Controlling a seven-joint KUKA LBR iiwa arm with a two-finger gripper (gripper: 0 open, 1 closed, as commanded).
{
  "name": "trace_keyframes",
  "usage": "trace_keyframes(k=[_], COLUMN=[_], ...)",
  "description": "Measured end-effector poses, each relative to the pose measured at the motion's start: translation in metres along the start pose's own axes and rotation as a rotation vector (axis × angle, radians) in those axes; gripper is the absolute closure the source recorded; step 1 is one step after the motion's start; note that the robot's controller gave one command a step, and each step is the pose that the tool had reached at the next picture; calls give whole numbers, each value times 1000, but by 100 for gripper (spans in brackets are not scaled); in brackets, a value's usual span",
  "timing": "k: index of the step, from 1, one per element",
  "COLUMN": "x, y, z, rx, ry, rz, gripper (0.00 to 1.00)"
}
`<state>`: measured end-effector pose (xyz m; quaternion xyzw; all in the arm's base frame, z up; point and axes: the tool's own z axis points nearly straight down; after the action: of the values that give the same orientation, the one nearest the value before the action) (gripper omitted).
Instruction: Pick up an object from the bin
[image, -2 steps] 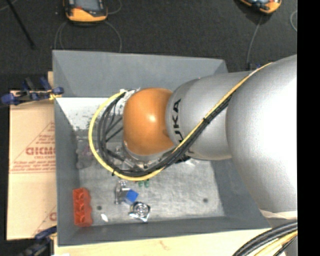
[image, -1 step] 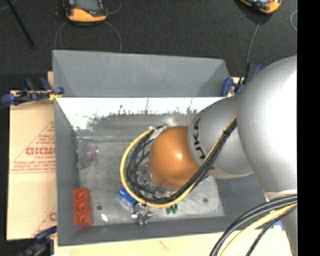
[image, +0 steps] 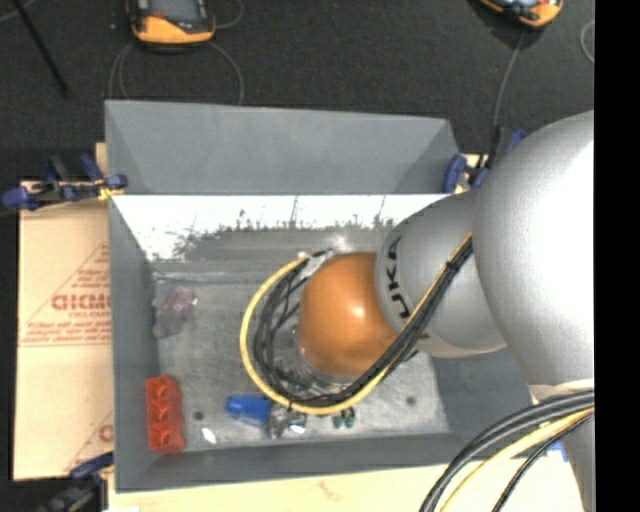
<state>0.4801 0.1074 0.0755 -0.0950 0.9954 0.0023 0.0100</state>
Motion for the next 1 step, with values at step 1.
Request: trace_keyframes(k=[1], x=[-4], y=[-2], z=[-140], rx=[3], ry=[9], rz=[-109], gripper=[100])
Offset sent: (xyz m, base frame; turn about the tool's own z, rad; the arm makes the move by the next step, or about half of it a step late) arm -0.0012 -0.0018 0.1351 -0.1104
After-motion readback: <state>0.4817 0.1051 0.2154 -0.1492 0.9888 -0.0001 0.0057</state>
